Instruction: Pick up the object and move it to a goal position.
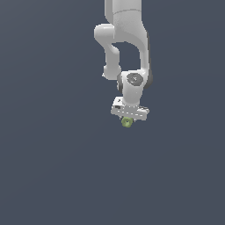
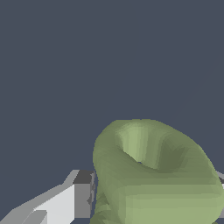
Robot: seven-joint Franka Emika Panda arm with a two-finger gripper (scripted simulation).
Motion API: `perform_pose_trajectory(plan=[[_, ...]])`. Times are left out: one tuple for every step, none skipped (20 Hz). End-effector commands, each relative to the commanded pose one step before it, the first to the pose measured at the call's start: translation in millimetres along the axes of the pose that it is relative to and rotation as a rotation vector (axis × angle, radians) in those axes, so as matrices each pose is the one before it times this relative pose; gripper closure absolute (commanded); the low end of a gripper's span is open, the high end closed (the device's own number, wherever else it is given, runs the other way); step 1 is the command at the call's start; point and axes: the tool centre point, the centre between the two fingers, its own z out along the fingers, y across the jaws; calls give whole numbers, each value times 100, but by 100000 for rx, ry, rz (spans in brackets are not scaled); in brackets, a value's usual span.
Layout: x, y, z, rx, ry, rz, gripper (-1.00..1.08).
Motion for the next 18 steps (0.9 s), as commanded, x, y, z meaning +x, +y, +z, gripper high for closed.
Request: perform_pose_trajectory(plan=[[29,27,13,-5,28,58,108],[15,-20,-12,0,0,0,108],[46,-60,-37,0,0,0,108],[77,-99,-61,0,0,0,108],[108,-137,-83,0,0,0,108],[139,-174,-104,0,0,0,108],[170,-210,-124,0,0,0,108],[200,-244,-143,0,0,0,108],[230,-277,-161,0,0,0,108],[266,-302,-154,-21,-40,18,108],[288,-341,-196,0,0,0,108],[315,-372,-213,0,0,0,108],[331,-389,-222,0,0,0,108],[309,-348,-176,-22,-41,15,108],[270,-316,-179,0,0,0,108],[239,-277,-156,0,0,0,108],[209,-240,-134,0,0,0,108],[180,-203,-112,0,0,0,108]])
